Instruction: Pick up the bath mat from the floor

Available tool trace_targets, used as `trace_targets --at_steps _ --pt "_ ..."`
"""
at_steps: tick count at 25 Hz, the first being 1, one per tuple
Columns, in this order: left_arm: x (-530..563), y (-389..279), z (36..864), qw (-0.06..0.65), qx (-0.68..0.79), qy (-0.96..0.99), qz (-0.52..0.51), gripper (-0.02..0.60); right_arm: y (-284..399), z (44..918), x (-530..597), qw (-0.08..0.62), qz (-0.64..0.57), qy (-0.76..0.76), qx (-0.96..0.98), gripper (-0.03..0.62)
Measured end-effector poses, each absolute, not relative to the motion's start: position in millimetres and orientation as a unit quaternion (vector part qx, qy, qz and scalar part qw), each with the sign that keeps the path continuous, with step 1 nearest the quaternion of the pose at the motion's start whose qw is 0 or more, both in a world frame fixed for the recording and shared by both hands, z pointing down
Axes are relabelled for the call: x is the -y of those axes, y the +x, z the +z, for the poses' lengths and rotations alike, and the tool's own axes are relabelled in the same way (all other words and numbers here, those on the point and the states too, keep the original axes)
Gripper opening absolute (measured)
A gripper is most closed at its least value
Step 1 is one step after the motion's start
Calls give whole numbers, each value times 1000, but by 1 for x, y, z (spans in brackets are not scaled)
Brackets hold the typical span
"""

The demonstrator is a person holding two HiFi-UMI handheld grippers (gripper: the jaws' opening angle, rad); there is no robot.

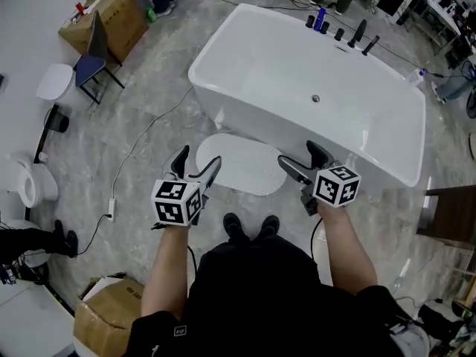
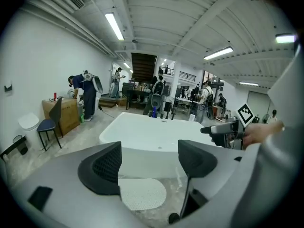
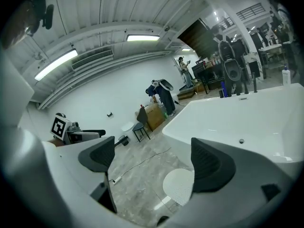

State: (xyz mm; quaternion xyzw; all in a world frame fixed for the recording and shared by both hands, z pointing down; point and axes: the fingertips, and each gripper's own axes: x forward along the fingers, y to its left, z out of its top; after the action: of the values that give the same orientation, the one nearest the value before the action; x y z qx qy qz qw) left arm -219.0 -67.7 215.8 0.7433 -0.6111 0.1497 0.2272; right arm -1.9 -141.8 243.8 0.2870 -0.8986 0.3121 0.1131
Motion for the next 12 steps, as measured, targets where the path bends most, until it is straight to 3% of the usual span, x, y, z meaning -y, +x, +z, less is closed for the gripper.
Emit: trace_targets --at_steps 12 --pt "101 -176 253 237 554 775 189 391 20 291 119 141 342 315 874 515"
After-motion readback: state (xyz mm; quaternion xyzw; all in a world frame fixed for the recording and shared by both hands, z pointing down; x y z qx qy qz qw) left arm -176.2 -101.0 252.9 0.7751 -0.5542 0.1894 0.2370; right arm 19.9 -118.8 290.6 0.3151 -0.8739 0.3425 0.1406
